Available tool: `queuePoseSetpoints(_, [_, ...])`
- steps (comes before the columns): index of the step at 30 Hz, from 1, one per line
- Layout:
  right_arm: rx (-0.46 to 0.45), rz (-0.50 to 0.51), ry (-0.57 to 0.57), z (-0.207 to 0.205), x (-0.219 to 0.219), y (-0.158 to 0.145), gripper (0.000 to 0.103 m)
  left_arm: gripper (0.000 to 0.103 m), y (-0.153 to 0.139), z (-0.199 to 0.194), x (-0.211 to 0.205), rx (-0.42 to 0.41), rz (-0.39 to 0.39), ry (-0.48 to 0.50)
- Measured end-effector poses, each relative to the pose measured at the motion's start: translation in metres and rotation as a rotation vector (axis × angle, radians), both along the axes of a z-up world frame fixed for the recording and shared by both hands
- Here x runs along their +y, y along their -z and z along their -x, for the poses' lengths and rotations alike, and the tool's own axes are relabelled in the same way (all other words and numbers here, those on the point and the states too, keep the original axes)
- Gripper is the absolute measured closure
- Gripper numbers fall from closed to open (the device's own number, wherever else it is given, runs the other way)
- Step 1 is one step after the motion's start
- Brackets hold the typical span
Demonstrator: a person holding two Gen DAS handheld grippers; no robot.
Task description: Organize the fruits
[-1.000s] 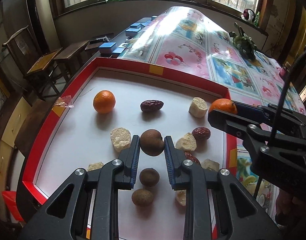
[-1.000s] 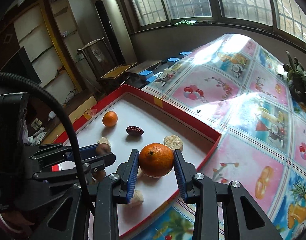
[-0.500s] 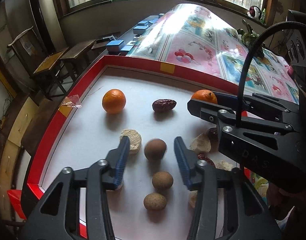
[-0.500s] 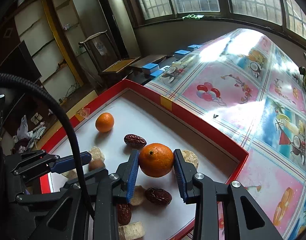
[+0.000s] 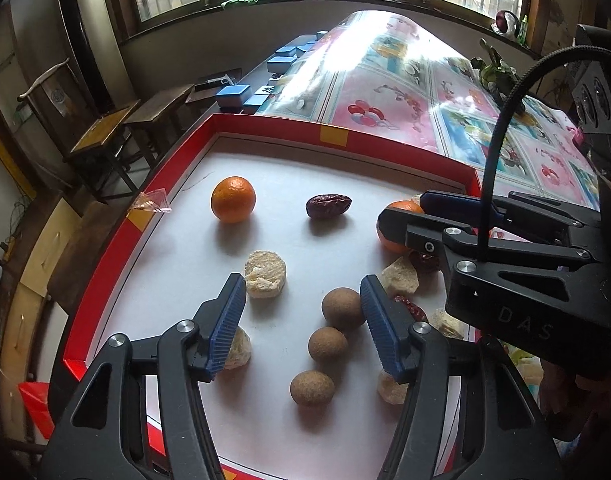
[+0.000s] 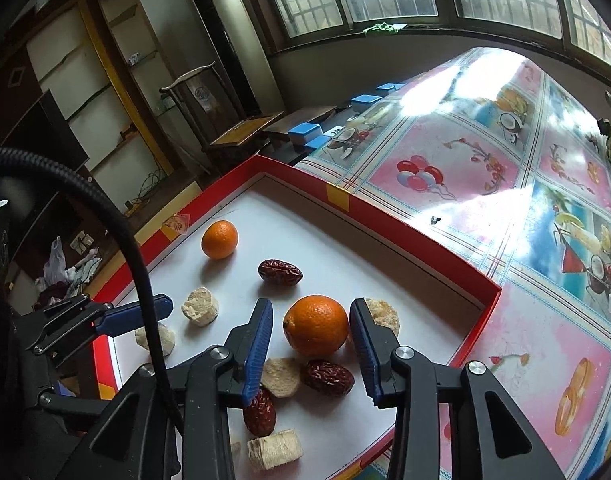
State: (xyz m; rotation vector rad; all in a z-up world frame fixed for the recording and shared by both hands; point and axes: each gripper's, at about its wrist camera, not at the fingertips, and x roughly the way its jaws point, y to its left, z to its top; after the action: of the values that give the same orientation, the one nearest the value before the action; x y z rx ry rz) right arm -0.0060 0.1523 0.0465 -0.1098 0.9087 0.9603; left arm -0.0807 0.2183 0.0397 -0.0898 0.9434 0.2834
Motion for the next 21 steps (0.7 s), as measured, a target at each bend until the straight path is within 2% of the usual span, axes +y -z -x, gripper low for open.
queuePoseSetpoints(5, [-0.039, -0.010, 0.013, 0.011, -0.011, -0.011, 0.065, 0.043, -0.004, 0.002, -0.004, -0.013, 0.001, -0.006])
queuePoseSetpoints(11, [-0.107, -0.024, 0.091, 0.030, -0.048, -0.027, 0.063, 0.043, -0.011, 0.001, -0.025, -0.044, 0.006, 0.025])
queuePoseSetpoints(14, [-0.114, -0.049, 0.143, 0.036, -0.072, -0.032, 0.056, 0.043, -0.014, 0.000, -0.041, -0.055, 0.016, 0.057])
queuePoseSetpoints(21, [-0.134, -0.056, 0.230, 0.047, -0.115, -0.039, 0.055, 0.043, -0.019, -0.001, -0.072, -0.076, 0.027, 0.103])
